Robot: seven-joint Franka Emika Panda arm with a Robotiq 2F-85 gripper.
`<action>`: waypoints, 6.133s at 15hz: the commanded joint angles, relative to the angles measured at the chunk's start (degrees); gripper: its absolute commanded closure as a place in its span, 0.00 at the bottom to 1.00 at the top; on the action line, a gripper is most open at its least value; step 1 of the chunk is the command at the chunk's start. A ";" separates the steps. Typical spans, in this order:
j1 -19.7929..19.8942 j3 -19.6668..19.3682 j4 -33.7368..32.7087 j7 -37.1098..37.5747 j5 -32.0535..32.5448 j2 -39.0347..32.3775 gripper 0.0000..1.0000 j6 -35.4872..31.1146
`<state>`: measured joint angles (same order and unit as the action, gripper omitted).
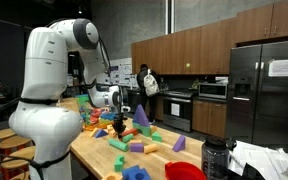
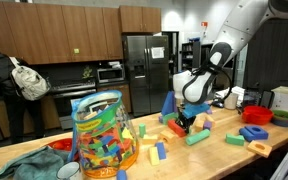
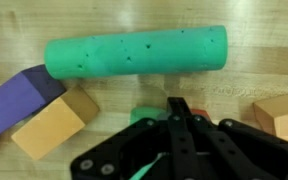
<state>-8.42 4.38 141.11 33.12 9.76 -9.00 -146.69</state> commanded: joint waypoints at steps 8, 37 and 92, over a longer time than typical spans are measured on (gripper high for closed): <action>-0.45 -1.81 -0.39 1.60 -0.89 0.85 1.00 3.07; 0.57 -0.14 -0.19 -1.64 -2.48 2.14 1.00 13.23; 0.34 -4.47 -5.09 2.72 -1.66 -1.97 1.00 13.71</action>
<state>-8.61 0.41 135.78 35.42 7.67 -11.93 -133.58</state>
